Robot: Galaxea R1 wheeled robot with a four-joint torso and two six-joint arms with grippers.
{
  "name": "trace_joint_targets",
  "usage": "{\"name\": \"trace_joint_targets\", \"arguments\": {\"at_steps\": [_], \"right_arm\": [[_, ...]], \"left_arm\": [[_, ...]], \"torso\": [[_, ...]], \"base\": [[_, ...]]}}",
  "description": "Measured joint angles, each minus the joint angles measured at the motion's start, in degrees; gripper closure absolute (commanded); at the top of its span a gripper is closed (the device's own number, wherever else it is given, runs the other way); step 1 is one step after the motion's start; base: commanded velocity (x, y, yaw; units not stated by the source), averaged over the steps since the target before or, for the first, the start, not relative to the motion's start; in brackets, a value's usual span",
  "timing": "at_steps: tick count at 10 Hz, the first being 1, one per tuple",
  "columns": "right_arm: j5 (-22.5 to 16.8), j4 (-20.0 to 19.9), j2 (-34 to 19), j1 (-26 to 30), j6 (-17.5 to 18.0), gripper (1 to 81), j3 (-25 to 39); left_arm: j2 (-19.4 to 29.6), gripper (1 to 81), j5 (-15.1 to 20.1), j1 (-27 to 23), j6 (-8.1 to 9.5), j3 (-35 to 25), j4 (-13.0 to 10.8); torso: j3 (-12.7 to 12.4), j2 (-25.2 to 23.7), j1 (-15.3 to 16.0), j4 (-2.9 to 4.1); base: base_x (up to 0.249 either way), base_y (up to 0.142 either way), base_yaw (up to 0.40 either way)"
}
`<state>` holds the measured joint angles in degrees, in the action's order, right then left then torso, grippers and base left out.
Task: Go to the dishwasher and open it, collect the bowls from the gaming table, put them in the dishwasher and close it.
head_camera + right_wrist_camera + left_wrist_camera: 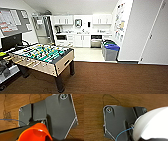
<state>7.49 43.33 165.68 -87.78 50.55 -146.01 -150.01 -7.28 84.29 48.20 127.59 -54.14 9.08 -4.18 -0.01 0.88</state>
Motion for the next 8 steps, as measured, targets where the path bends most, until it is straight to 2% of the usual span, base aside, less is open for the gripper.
{"name": "trace_joint_targets", "arguments": {"at_steps": [8], "right_arm": [[0.1,0.3,0.5,0.7,0.0,81.1,0.0]], "left_arm": [[-0.1,81.1,0.0,-0.8,-0.02,0.0,0.1]], "torso": [[0.0,0.0,0.0,0.0]], "base": [[0.116,0.0,0.0]]}}
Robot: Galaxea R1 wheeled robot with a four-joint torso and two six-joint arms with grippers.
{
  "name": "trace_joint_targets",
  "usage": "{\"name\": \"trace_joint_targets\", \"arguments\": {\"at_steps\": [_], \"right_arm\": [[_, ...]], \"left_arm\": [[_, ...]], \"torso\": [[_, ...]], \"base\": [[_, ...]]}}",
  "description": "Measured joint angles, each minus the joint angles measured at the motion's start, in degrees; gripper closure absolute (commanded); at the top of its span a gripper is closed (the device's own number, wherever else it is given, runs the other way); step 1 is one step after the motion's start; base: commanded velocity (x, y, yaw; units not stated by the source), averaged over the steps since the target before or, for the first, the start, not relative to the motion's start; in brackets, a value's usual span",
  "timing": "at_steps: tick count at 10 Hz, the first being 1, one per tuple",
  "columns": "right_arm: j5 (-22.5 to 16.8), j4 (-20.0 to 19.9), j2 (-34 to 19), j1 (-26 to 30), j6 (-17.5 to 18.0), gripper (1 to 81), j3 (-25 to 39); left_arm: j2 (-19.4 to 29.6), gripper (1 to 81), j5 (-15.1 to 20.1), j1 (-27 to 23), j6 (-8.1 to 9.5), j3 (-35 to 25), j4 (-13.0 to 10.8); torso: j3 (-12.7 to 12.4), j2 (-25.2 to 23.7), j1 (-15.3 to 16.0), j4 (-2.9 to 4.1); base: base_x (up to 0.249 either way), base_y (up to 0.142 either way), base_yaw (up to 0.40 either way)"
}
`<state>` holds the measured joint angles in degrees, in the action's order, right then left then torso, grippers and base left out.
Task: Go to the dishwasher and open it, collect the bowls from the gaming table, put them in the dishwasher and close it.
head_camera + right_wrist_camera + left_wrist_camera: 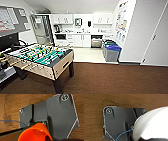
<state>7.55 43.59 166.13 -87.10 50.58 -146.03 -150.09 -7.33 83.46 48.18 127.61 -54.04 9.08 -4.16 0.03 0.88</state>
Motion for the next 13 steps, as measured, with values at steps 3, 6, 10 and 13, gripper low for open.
{"name": "trace_joint_targets", "arguments": {"at_steps": [3,6,10,13], "right_arm": [[-0.1,0.1,0.1,-0.9,0.0,81.1,0.0],[0.0,0.1,0.2,-0.4,0.0,81.1,0.0],[0.0,0.1,0.3,-0.4,0.0,81.1,0.0],[-0.1,0.2,0.3,-0.5,0.0,81.1,0.0]], "left_arm": [[-0.4,81.1,0.1,0.8,0.0,0.0,0.0],[-0.4,81.1,0.0,0.7,0.0,0.0,0.0],[-0.3,81.1,0.1,0.8,0.02,0.0,0.0],[-0.5,81.1,0.0,0.7,0.02,0.0,0.0]], "torso": [[0.0,0.0,0.0,0.0],[0.0,0.0,0.0,0.0],[0.0,0.0,0.0,0.0],[0.0,0.0,0.0,0.0]], "base": [[0.138,0.0,0.0],[0.139,0.0,0.0],[0.141,-0.048,0.0],[0.143,-0.067,0.0]]}}
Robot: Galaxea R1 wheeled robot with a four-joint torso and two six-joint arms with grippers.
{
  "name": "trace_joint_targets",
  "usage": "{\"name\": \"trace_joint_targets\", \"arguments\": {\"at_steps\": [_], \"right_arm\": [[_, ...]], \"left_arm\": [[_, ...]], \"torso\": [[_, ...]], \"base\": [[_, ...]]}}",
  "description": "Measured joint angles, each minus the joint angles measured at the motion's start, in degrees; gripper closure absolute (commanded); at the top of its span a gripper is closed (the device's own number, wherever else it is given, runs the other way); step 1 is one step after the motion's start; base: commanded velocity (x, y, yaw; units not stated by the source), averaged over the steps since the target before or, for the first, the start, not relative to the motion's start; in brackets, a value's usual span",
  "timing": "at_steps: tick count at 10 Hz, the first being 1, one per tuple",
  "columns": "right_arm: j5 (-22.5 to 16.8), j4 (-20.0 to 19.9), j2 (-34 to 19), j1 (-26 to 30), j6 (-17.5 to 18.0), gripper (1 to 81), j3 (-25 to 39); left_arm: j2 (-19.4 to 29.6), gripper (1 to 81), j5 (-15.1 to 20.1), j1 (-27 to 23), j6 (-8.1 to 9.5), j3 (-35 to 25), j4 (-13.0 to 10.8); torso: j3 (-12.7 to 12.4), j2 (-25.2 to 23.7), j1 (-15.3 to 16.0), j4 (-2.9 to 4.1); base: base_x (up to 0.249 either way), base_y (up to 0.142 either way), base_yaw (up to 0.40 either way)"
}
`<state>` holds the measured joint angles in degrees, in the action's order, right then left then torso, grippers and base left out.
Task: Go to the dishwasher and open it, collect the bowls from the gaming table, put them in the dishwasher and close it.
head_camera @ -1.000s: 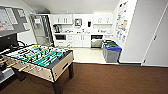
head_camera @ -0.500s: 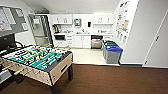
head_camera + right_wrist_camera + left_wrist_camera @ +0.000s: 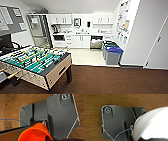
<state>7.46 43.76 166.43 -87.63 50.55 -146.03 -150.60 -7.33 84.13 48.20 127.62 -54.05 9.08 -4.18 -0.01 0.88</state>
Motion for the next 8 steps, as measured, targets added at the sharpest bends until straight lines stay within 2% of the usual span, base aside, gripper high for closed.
{"name": "trace_joint_targets", "arguments": {"at_steps": [2,8], "right_arm": [[0.0,0.0,-0.2,0.4,0.0,81.1,0.0],[0.0,0.0,0.0,0.3,0.0,81.1,0.0]], "left_arm": [[-0.2,81.1,0.0,0.0,0.02,0.0,0.0],[-0.2,81.1,0.0,0.1,0.02,0.0,0.0]], "torso": [[0.0,0.0,0.0,0.0],[0.0,0.0,0.0,0.0]], "base": [[0.144,-0.066,0.0],[0.143,0.0,0.0]]}}
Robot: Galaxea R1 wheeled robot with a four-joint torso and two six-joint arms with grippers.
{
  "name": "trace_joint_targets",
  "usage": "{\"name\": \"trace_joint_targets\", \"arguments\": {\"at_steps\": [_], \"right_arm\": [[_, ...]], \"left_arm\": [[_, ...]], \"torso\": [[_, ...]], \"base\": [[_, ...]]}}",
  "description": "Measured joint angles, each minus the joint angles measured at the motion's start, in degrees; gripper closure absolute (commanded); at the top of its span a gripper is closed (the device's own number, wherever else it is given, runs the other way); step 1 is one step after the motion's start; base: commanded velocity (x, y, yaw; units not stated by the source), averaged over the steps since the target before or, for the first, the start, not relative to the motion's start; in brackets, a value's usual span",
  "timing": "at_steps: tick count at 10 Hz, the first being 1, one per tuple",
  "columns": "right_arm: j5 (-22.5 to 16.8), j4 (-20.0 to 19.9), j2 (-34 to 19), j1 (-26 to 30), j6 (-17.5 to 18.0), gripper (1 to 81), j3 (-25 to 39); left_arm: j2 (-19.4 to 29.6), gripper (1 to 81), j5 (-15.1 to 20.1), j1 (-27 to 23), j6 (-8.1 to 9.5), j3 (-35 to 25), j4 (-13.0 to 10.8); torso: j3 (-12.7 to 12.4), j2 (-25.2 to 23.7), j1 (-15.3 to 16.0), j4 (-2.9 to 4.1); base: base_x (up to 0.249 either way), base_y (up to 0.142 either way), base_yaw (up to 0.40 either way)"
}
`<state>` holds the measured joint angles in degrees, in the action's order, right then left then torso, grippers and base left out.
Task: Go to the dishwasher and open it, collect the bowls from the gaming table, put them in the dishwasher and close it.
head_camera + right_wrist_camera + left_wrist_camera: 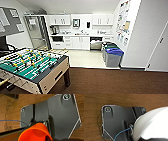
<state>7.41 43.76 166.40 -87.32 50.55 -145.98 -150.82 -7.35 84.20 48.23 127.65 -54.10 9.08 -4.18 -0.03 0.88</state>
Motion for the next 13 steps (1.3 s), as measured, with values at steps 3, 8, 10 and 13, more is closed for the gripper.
{"name": "trace_joint_targets", "arguments": {"at_steps": [3,8,10,13], "right_arm": [[0.0,0.0,0.3,0.0,0.0,81.1,0.0],[0.0,0.0,0.0,-0.3,0.0,81.1,-0.3],[0.0,0.1,0.2,-0.3,0.0,81.1,-0.4],[0.0,0.1,0.2,-0.3,0.0,81.1,-0.4]], "left_arm": [[0.4,81.1,0.1,-0.4,-0.02,0.1,0.0],[0.0,81.1,0.0,-0.1,-0.05,0.0,0.0],[0.1,81.1,0.0,0.0,-0.05,0.0,0.0],[0.0,81.1,0.0,0.0,-0.05,0.0,0.0]], "torso": [[0.0,0.0,0.1,0.0],[0.0,0.0,0.0,0.0],[0.0,0.0,0.0,0.0],[0.0,0.0,0.0,0.0]], "base": [[0.143,0.0,0.0],[0.143,0.0,0.0],[0.144,0.0,0.0],[0.143,0.0,0.0]]}}
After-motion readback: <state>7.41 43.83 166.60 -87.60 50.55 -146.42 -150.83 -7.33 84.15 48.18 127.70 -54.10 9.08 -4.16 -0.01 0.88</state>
